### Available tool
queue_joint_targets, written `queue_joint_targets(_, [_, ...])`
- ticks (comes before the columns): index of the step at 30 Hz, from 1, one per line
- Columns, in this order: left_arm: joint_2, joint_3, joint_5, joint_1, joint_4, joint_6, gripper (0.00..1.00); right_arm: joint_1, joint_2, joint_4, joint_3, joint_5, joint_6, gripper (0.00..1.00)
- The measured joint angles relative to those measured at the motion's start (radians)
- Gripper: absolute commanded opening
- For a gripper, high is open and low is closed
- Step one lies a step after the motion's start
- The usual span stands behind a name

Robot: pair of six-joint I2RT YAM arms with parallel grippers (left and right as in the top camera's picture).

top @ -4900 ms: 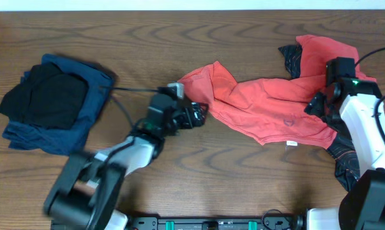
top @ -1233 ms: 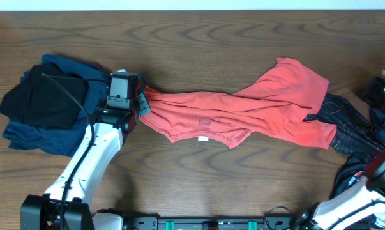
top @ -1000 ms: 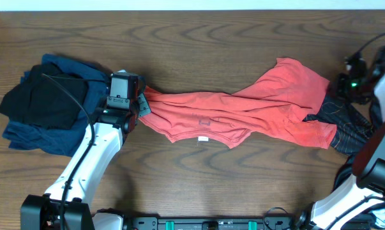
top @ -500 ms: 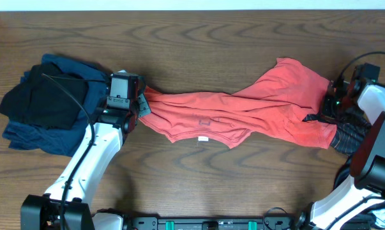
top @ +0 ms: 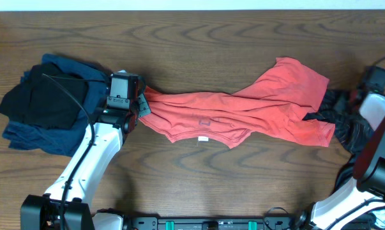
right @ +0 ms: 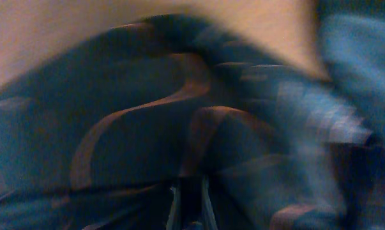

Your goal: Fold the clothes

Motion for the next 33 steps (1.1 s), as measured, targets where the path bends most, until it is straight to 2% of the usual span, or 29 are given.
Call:
queue_joint_targets(9, [0.0,0.0,0.0,0.0,-0.002,0.0,0.06,-0.246,0.003,-0.056,0.151,0.123,0.054,0.1])
queue_joint_targets(11, [0.0,0.0,0.0,0.0,-0.002,0.0,0.07,-0.29,0.003,-0.079,0.163,0.122,0.059,0.12])
queue_joint_targets(14, [0.0,0.0,0.0,0.0,-0.002,0.0,0.06,-0.335,0.003,-0.106,0.175,0.034,0.044,0.24])
queue_joint_targets(16, [0.0,0.0,0.0,0.0,-0.002,0.0,0.06,-0.348,0.003,-0.08,0.179,-0.16,-0.037,0.33])
queue_joint_targets(19, [0.0,0.0,0.0,0.0,-0.002,0.0,0.06,-0.337,0.003,-0.055,0.184,-0.431,-0.156,0.39])
queue_joint_targets(21, [0.0,0.0,0.0,0.0,-0.002,0.0,0.06,-0.306,0.003,-0.058,0.19,-0.558,-0.243,0.55])
queue_joint_targets(23, [0.0,0.0,0.0,0.0,-0.002,0.0,0.06,-0.258,0.003,-0.082,0.193,-0.618,-0.332,0.64])
queue_joint_targets(27, [0.0,0.0,0.0,0.0,-0.002,0.0,0.06,-0.148,0.003,-0.142,0.193,-0.653,-0.5,0.62])
queue_joint_targets(33, [0.0,0.0,0.0,0.0,-0.002,0.0,0.07,-0.053,0.011,-0.194,0.193,-0.63,-0.626,0.48])
